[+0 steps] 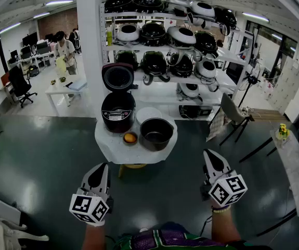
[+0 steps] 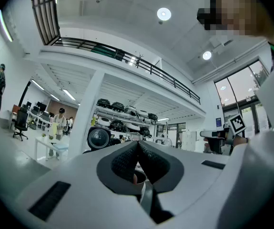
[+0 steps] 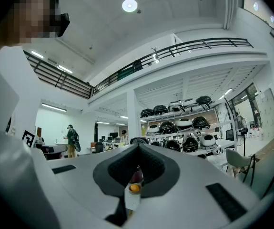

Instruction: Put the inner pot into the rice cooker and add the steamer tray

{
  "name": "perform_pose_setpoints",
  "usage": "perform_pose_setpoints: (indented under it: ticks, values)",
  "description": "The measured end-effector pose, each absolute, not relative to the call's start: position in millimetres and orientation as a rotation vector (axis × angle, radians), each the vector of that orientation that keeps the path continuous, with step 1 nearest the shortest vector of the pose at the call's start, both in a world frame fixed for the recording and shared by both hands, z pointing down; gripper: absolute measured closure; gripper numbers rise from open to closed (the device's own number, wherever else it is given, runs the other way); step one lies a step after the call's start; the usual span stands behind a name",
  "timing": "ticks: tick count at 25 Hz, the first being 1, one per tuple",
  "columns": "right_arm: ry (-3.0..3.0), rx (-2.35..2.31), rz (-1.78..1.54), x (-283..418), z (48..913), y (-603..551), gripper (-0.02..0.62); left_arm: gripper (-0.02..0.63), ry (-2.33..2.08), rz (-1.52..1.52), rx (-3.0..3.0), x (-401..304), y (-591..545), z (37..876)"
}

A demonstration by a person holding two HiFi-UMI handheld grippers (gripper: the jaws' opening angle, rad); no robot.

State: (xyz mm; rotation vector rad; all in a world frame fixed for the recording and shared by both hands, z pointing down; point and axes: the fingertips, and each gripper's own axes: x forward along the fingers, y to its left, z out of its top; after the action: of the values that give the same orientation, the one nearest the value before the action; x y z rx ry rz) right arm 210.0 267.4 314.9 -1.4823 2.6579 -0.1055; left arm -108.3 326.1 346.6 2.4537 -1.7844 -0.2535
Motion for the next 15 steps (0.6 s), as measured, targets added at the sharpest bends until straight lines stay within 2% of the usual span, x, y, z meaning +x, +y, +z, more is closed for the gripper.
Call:
perform_pose_setpoints:
  ticks: [15]
  values:
    - [2.676,-1.449,-0.142,191.7,315.0,266.4,0.592,0.584,-1.768,-0.267,2.452,-119.5,319.1,343.8]
